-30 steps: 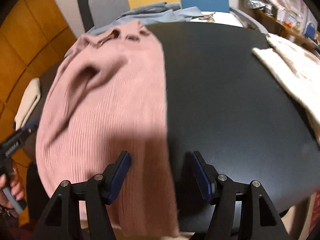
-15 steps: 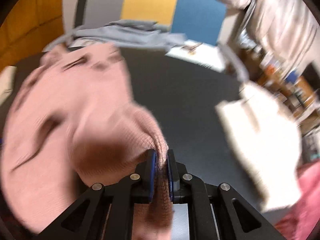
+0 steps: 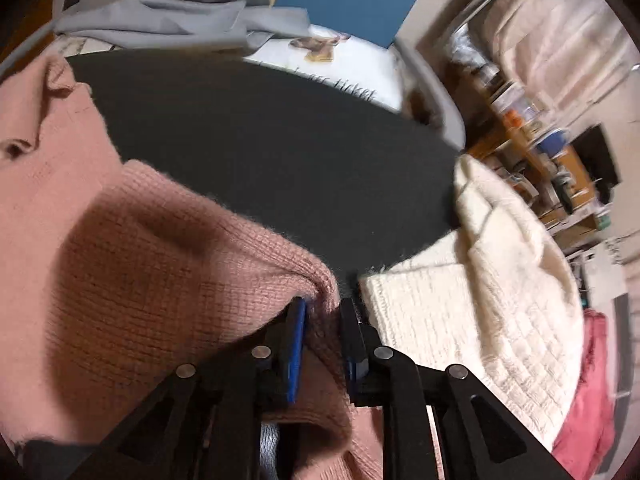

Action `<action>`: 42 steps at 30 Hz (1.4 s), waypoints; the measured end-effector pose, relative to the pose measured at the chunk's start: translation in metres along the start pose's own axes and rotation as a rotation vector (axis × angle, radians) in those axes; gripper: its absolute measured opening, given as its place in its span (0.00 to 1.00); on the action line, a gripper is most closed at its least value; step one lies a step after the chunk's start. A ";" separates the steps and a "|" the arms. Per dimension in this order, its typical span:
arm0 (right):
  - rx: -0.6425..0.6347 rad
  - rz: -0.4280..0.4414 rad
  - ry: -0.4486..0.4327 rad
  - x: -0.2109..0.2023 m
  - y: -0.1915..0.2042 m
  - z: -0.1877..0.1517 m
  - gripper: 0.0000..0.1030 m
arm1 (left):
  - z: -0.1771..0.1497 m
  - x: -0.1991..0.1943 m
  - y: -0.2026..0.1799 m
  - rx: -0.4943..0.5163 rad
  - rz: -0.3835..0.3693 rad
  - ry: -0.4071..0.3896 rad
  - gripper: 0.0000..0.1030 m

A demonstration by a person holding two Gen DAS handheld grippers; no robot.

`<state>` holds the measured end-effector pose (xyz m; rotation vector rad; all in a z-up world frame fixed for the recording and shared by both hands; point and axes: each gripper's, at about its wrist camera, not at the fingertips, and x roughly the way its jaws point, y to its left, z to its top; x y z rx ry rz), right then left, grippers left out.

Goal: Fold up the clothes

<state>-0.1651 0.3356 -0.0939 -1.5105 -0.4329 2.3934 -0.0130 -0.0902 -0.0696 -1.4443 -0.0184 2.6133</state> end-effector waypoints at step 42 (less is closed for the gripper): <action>-0.030 0.308 -0.170 -0.074 0.160 -0.062 0.14 | 0.004 -0.004 -0.028 -0.001 -0.055 0.011 0.26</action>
